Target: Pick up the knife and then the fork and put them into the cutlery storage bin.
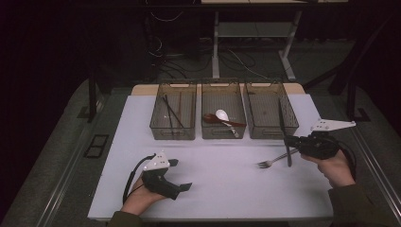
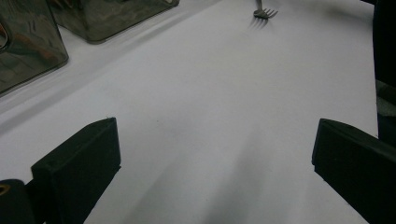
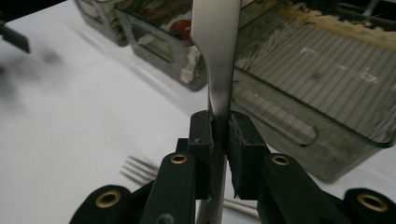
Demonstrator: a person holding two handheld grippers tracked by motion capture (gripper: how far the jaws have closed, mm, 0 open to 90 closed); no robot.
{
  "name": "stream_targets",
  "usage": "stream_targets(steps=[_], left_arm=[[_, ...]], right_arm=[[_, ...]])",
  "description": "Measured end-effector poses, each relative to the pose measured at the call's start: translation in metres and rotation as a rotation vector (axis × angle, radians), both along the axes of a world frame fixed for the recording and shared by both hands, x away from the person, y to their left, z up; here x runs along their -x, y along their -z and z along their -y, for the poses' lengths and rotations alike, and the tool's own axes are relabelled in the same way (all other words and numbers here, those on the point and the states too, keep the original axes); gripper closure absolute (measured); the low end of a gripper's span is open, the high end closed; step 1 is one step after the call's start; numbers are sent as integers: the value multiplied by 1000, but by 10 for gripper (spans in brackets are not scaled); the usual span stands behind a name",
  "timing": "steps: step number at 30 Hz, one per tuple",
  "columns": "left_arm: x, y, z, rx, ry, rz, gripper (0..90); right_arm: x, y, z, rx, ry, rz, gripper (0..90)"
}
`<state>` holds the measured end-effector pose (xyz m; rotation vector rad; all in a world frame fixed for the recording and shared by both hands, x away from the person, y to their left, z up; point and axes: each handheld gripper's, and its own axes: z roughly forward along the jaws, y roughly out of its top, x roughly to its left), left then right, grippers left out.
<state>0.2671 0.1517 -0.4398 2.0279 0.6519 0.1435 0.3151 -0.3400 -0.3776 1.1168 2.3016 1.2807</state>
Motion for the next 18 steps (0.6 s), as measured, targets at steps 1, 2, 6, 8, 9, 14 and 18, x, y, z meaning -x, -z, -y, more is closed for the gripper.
stream_targets(steps=[1, 2, 6, 8, 9, 14, 18], left_arm=[[0, 0, 0, 1, -1, 0, 4], [0, 0, 0, 2, -2, 0, 4], [0, 0, 0, 2, -3, -1, 5], [0, 0, 0, 3, -3, 0, 4], [0, 0, 0, 2, -3, -1, 4], [0, 0, 0, 1, -2, -1, 5], [0, 0, 0, -1, 1, -1, 5]], right_arm=[[-2, 0, 1, 1, 6, 6, 799], [-3, -1, 1, -4, 16, 7, 799], [-11, -5, 4, -6, 46, 26, 799], [-15, -7, 5, -2, 60, 36, 800], [-18, -9, 5, 1, 69, 45, 799], [-30, -20, 4, -4, 103, 80, 799], [-40, -30, 2, -9, 117, 111, 799]])
